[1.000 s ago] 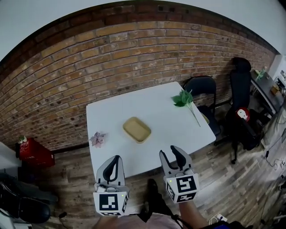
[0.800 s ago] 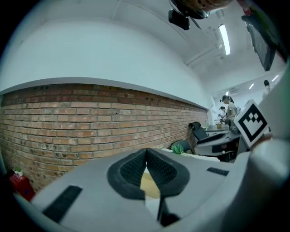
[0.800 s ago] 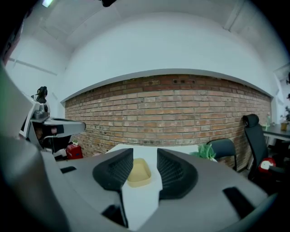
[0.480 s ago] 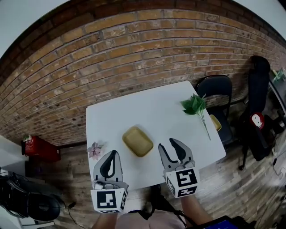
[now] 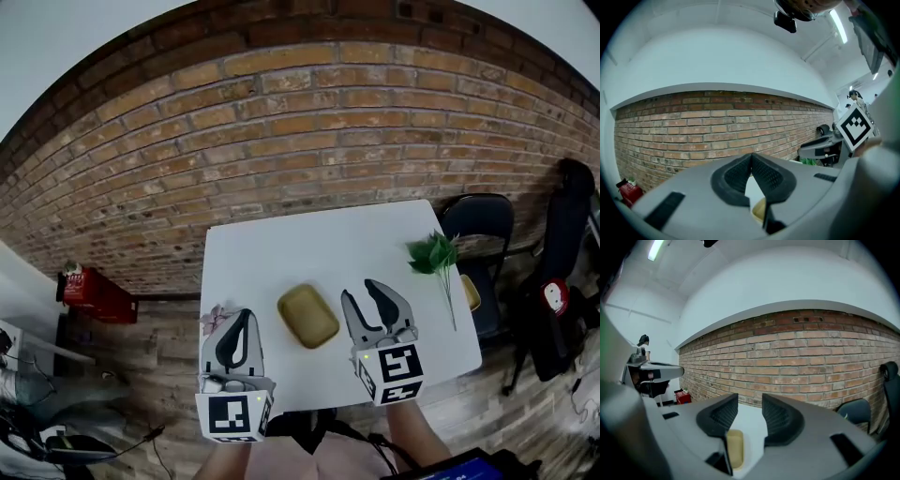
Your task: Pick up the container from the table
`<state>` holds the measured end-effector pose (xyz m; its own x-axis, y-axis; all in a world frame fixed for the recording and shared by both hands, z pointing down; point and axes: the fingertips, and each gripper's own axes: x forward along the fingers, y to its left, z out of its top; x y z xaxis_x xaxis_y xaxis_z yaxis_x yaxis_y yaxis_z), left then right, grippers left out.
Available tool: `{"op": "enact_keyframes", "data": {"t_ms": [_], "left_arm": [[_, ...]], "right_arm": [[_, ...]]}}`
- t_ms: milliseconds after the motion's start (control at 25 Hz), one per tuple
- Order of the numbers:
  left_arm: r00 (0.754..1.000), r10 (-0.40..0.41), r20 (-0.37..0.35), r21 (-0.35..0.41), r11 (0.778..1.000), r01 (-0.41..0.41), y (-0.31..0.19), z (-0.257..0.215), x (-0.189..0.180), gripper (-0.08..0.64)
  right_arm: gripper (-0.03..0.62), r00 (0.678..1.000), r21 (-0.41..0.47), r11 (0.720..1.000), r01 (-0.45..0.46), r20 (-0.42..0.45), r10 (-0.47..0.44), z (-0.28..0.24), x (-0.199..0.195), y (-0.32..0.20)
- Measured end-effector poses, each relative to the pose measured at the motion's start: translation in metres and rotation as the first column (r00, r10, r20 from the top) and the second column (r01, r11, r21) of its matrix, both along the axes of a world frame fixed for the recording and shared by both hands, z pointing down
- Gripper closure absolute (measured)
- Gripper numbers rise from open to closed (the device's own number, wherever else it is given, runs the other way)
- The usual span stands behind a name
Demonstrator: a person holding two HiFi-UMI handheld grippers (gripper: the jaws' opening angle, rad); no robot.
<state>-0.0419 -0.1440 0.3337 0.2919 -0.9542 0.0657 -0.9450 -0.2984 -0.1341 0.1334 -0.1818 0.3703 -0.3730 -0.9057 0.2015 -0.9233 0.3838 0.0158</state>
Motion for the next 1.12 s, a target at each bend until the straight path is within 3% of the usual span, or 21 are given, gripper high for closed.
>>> {"op": "enact_keyframes", "data": {"t_ms": [440,760,1120], "left_arm": [[0.998,-0.042,-0.039,-0.015,0.999,0.041,-0.026,0.007,-0.026,0.551],[0.997,-0.059,-0.054,-0.101,0.993,0.054,-0.058,0.044,-0.042,0.549],[0.996,-0.068,-0.065,-0.216,0.975,0.053,-0.072,0.096,-0.046,0.551]], "right_arm": [[0.430,0.997,-0.028,0.998,0.060,-0.044,-0.061,0.008,-0.029,-0.035],[0.433,0.992,-0.137,0.986,0.092,-0.073,-0.103,0.054,-0.043,-0.059],[0.434,0.986,-0.300,0.947,0.114,-0.085,-0.146,0.135,-0.049,-0.055]]}}
